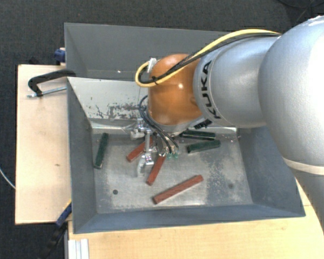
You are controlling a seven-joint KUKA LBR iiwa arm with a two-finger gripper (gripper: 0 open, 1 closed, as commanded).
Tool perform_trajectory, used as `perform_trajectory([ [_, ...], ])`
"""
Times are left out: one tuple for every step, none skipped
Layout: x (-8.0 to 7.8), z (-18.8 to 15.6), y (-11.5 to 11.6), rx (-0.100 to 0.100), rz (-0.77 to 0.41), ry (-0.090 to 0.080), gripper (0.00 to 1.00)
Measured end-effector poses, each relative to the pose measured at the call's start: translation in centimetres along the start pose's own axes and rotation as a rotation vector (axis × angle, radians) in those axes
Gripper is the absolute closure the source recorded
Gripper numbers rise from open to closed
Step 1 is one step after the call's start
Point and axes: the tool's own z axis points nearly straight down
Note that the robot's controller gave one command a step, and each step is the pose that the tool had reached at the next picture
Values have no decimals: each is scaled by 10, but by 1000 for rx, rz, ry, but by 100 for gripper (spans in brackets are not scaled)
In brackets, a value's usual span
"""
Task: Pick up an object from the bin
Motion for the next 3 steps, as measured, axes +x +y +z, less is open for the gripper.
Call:
perform_trajectory([
  [-28, 23, -60, -2, -34, 5, 100],
  [-28, 23, -60, -2, -34, 3, 100],
  [-28, 23, -60, -2, -34, 2, 100],
])
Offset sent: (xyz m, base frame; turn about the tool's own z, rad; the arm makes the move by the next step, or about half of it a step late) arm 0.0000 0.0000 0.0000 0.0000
